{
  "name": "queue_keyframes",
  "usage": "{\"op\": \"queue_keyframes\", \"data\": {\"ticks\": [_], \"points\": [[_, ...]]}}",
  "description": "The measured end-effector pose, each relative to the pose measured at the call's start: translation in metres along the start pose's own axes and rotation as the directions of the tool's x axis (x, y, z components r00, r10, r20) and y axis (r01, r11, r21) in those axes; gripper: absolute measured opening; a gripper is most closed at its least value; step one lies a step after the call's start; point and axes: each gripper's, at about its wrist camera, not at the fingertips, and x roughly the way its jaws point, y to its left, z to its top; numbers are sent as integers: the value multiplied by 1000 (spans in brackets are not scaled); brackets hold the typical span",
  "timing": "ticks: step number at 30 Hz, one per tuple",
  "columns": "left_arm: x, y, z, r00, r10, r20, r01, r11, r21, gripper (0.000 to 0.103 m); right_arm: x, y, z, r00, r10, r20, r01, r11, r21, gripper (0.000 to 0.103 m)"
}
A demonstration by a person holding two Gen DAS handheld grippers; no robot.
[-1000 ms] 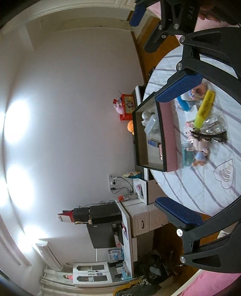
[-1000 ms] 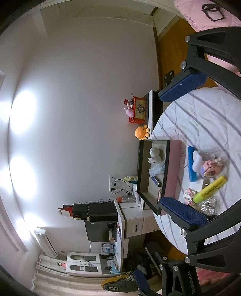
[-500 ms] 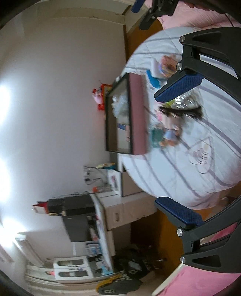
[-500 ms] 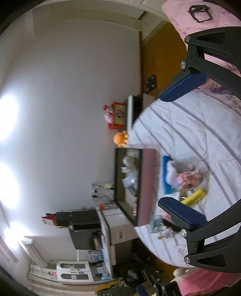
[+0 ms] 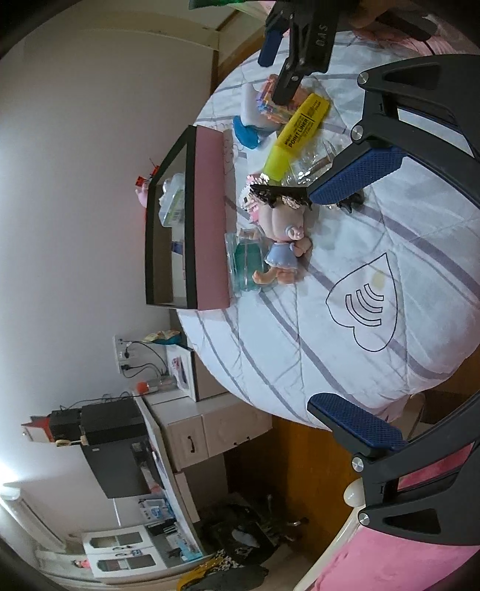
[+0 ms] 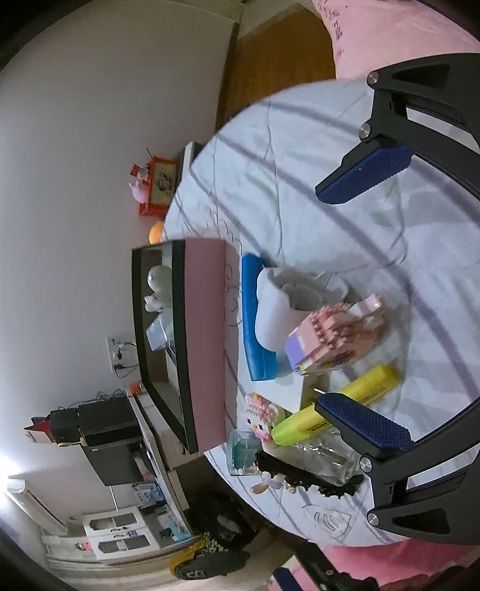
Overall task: Organize rigid objects
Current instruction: 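Grasp the pink brick-built figure with the right gripper, then grasp the teal-lidded clear container with the left gripper while the right gripper holds the brick figure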
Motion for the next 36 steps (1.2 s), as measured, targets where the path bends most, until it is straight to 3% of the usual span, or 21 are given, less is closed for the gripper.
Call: {"op": "queue_keyframes", "data": {"ticks": [2, 3, 7, 9, 12, 18, 21, 24, 28, 36], "points": [[4, 0, 0, 1000, -5, -10, 5, 1000, -4, 103, 5, -1, 2, 999, 37, -14, -37, 999, 8, 87], [7, 0, 0, 1000, -8, -17, 8, 1000, -7, 103, 7, -2, 2, 998, 57, -21, -56, 998, 13, 72], [15, -2, 0, 999, -22, -37, 22, 1000, -4, 103, 11, 1, -1, 991, 123, -49, -124, 992, -6, 52], [19, -6, 0, 998, -36, -48, 36, 999, 1, 103, 7, 4, -3, 990, 132, -49, -133, 991, -21, 39], [24, -16, -1, 996, -68, -59, 69, 997, 18, 103, -4, 4, -6, 990, 137, -42, -139, 989, -46, 28], [26, -44, 1, 991, -122, -58, 126, 990, 68, 103, -22, -16, -10, 994, 111, -22, -112, 993, -37, 28], [26, -44, 6, 992, -117, -41, 119, 990, 72, 103, -28, -25, -10, 998, 65, -2, -65, 997, -34, 28], [33, -29, 14, 997, -69, -43, 70, 997, 22, 103, -29, -35, -9, 999, 38, 10, -37, 999, -20, 28], [46, -10, 22, 995, -90, -50, 86, 993, -76, 103, -21, -43, -11, 1000, 7, 5, -7, 1000, -8, 28], [81, -9, 45, 991, -108, -84, 100, 991, -95, 103, -9, -49, -7, 1000, 17, 10, -17, 1000, 8, 28]]}}
